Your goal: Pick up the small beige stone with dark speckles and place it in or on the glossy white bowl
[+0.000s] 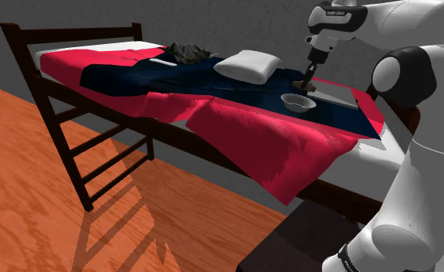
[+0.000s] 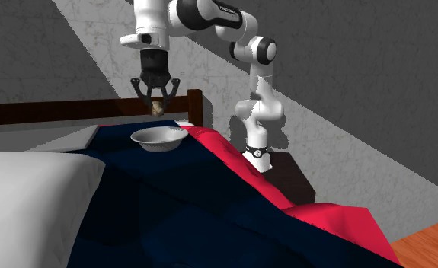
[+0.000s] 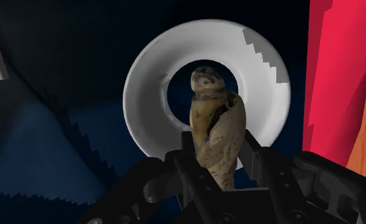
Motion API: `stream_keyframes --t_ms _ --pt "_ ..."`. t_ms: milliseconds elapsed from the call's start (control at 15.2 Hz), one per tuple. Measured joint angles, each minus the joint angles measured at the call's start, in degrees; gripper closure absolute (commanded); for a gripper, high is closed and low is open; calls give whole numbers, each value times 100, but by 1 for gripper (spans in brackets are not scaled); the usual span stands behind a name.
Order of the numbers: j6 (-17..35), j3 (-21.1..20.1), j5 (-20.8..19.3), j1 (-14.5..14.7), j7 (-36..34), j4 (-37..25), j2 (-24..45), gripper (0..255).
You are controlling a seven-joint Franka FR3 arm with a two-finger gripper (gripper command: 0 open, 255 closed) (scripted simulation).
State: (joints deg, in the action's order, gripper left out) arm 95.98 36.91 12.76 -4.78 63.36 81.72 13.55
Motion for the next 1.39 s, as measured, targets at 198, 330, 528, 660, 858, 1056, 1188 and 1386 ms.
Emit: stream_keyframes --t_ms 198,330,528,660,858,1056,1188,1386 --pt "262 -13 -29 57 -7 302 -53 255" --pt "439 -13 -48 77 14 515 -94 255" --pt "657 -22 -39 95 34 730 -89 255" --pt "757 -26 -50 114 33 851 -112 255" --pt "789 -27 -47 114 39 878 -109 255" --pt "793 -27 -47 115 39 883 -110 255" --pt "794 -27 -47 115 39 883 -111 0" --pt "794 -27 -47 115 39 883 -111 0"
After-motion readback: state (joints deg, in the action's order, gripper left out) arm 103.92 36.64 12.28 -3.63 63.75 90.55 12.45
